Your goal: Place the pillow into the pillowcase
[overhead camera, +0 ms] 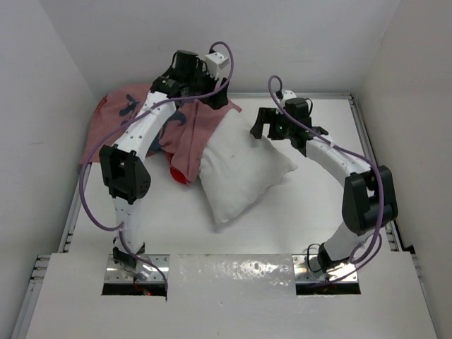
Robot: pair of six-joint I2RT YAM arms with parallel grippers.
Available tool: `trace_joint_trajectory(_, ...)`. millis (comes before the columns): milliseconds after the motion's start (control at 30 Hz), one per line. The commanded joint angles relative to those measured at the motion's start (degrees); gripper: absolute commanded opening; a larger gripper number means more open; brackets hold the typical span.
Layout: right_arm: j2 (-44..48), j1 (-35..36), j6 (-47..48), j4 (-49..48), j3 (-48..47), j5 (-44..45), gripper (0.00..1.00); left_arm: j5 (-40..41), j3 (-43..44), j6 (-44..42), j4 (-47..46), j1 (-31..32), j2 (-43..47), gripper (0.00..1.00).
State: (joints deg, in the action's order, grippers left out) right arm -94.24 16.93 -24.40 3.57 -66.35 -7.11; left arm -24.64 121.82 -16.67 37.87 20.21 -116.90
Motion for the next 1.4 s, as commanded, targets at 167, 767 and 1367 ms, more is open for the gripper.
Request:
trace_joint_trajectory(167, -3.14, -0.84, -4.33, -6.55, -2.82, -7.74, 0.99, 11.73, 12.82, 0.41, 3.52, 1.59, -14.65, 0.87)
trace_joint_trajectory(767, -19.23, 7.76, -8.9, -10.51, -9.24, -16.0, 0.06, 0.41, 1.85, 4.27, -9.3, 1.59, -5.01, 0.0)
trace_joint_trajectory(1367, 7.04, 18.58, -4.16, -38.89, 5.87, 2.36, 0.0, -9.2, 10.71, -10.4, 12.05, 8.45, 0.62, 0.12)
